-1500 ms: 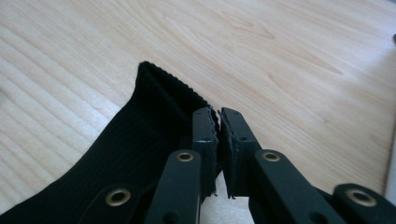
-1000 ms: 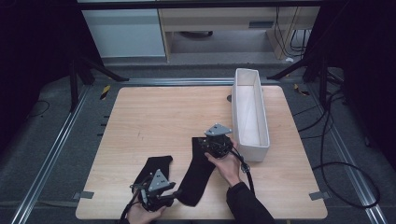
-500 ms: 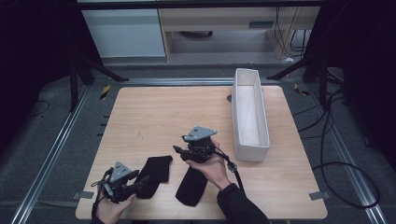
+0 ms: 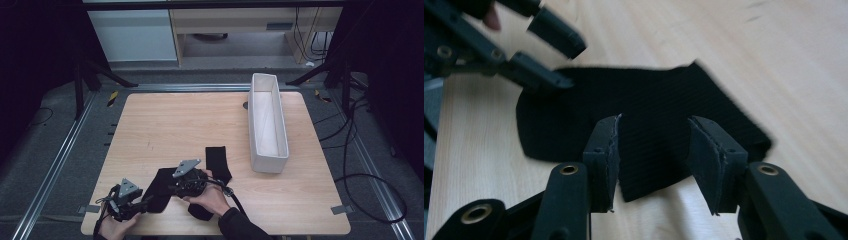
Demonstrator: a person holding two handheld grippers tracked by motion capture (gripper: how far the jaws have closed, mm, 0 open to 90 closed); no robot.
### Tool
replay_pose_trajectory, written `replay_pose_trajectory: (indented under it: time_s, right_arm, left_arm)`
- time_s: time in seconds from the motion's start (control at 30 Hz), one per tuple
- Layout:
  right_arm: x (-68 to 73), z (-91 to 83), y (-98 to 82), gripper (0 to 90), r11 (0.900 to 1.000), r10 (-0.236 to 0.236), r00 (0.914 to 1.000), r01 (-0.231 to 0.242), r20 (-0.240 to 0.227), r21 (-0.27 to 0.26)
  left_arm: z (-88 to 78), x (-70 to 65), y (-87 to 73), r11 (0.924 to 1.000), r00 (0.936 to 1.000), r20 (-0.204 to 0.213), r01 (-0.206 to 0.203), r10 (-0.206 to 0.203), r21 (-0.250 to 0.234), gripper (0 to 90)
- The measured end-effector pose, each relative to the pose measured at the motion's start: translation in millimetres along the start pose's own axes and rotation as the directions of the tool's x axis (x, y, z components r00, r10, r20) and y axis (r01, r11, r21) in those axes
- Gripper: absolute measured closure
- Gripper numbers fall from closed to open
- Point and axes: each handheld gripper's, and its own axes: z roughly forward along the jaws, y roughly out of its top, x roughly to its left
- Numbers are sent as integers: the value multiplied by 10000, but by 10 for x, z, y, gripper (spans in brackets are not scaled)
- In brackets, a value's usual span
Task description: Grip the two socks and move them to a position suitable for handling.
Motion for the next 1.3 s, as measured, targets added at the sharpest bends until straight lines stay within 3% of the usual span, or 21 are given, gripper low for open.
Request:
replay_pose_trajectory:
  time_s: [0.1,0.27,0.47,0.57,0.73,0.93,1.07,1.3]
  right_arm:
    - [49,93,-28,557,9992,-164,9997,171,-176,370]
    - [77,217,-76,615,9949,-455,9989,458,-53,903]
    - [85,214,-66,807,9930,-556,9982,528,236,1054]
    - [74,184,-47,829,9952,-208,9996,191,167,964]
    - [-33,-17,72,829,9978,640,9979,-641,-83,-164]
    - [-304,-183,292,825,9805,1572,9876,-1564,-32,-1192]
    - [-503,-118,375,822,9673,2202,9754,-2164,142,-1326]
    - [-845,177,429,817,9597,2778,9549,-2711,1046,-737]
  left_arm:
    - [22,-3,-4,9999,10000,16,5,-5,111,537]
    - [49,-17,-10,9994,10000,39,-88,87,345,603]
    - [50,-30,-1,9991,9999,134,46,-52,425,713]
    - [54,-33,5,9990,9997,219,73,-83,437,800]
    - [51,-25,9,9990,9996,267,68,-80,439,858]
    - [43,3,13,9988,9983,536,190,-214,443,863]
    - [45,13,19,9989,9972,705,224,-253,424,864]
    - [23,55,23,9989,9971,758,43,-78,461,865]
